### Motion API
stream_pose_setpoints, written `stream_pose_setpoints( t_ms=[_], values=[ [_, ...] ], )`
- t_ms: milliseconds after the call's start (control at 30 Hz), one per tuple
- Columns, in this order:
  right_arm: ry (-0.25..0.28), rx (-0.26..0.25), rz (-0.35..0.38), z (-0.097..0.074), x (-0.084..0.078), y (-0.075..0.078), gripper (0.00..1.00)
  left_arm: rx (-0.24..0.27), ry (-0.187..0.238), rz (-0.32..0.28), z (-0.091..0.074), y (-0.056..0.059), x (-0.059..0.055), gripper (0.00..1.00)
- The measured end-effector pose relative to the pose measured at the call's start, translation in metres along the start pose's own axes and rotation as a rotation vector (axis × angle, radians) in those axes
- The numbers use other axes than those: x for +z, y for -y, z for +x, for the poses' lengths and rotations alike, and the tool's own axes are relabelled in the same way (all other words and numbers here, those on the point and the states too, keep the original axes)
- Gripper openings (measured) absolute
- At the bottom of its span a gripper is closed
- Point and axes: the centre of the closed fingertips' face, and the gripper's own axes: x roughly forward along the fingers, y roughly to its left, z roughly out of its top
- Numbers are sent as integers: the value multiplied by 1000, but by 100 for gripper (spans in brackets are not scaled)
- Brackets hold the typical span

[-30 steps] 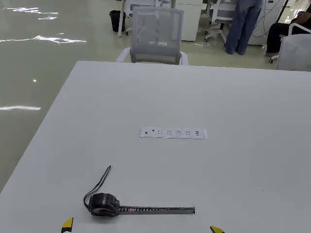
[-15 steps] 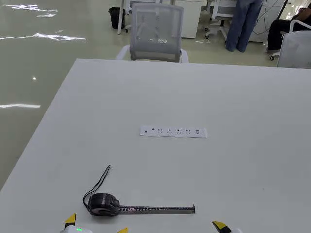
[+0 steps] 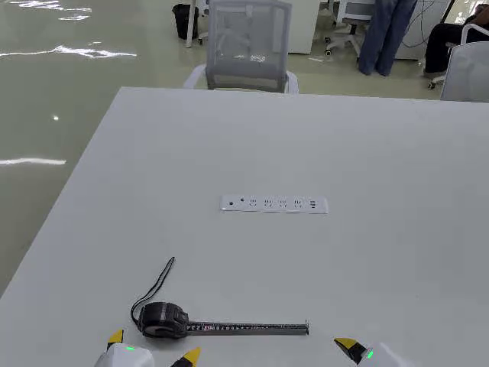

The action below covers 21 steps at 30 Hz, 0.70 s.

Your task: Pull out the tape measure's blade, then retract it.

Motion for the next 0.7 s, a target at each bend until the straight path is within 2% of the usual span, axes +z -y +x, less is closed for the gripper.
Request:
stream_pose_setpoints(
  t_ms=[200, 333, 700],
  values=[
    [-24, 27, -10, 4, -4, 9, 59, 14, -5, -2, 5, -4, 1, 82],
    [-39, 51, -29, 6, -6, 13, 55, 23, -14, -10, 9, -6, -2, 81],
    [-74, 157, -85, 16, -13, 18, 45, 46, -20, -30, 22, -11, -1, 78]
  ],
)
